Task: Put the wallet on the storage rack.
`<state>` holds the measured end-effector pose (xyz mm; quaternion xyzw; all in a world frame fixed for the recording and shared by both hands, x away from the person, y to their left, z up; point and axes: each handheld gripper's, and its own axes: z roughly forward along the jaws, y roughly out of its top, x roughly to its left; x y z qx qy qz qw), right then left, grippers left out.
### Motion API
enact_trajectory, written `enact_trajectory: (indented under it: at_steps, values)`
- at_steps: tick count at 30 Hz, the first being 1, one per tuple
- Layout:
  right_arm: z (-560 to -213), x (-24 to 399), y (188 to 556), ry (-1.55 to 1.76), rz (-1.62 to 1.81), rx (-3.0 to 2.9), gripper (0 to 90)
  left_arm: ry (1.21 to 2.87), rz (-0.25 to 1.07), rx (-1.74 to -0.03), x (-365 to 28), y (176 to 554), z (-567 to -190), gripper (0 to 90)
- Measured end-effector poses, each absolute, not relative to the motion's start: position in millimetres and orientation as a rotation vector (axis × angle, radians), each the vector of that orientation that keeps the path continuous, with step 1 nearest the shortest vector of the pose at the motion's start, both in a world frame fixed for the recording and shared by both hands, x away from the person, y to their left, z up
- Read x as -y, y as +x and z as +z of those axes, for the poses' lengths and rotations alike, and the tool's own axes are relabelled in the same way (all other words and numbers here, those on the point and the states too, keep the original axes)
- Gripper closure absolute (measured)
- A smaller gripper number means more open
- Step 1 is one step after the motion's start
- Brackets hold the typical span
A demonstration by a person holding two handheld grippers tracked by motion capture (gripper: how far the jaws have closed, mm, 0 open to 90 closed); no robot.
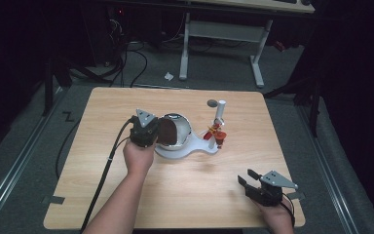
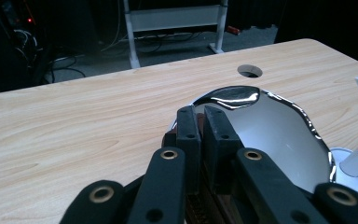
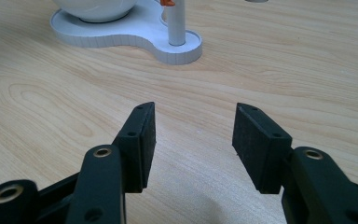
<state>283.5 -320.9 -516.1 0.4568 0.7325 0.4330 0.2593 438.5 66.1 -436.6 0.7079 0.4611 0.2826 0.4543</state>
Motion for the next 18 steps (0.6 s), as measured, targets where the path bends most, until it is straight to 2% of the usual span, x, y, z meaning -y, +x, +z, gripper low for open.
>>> enact_trajectory:
  at_steps: [14, 18]
  values:
    - [-516.7, 320.8, 284.6, 1.232, 1.175, -1.988, 49.6, 1.704, 0.703, -1.130, -67.7, 436.4, -433.3, 85.7]
    - [-516.8, 321.0, 284.8, 1.234, 1.171, -1.991, 49.6, 1.686, 0.694, -1.113, -67.7, 434.5, -429.6, 81.0]
